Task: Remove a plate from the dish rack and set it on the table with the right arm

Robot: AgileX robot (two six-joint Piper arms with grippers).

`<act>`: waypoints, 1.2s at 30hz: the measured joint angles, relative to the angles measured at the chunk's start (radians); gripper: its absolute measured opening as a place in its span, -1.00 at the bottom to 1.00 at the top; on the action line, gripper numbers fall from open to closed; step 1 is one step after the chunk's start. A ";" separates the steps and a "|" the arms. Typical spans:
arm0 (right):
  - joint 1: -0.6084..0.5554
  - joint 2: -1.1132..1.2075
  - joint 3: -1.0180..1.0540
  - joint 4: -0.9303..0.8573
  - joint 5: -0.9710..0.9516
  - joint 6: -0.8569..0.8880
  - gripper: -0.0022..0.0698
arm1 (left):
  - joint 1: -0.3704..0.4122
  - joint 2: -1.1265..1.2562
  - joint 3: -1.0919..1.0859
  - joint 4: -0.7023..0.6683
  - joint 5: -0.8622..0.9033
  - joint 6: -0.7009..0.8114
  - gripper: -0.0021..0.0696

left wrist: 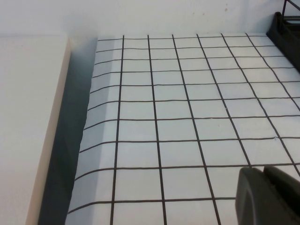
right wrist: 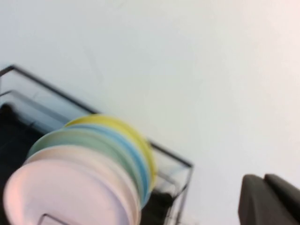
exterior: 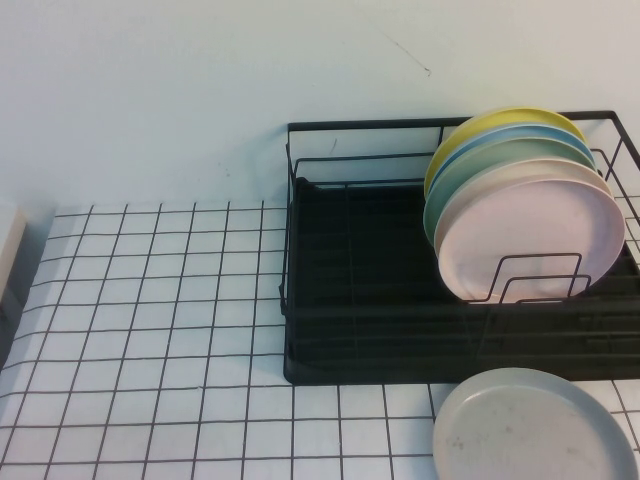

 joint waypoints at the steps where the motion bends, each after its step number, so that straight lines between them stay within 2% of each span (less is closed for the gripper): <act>1: 0.000 -0.038 0.039 0.000 -0.025 -0.004 -0.94 | 0.000 0.000 0.000 0.000 0.000 0.000 -0.95; 10: 0.000 -0.325 0.458 0.025 -0.058 -0.011 -0.95 | 0.000 0.000 0.000 0.000 0.000 0.000 -0.95; 14: 0.000 -0.421 0.583 0.033 -0.058 -0.011 -0.95 | 0.000 0.000 0.000 0.000 0.000 -0.004 -0.95; 23: 0.000 -0.453 0.749 0.039 -0.035 -0.011 -0.95 | 0.000 0.000 0.000 0.000 0.000 -0.004 -0.95; 36: 0.000 -0.517 0.872 0.041 -0.010 -0.008 -0.95 | 0.000 0.000 0.000 0.000 0.000 -0.004 -0.95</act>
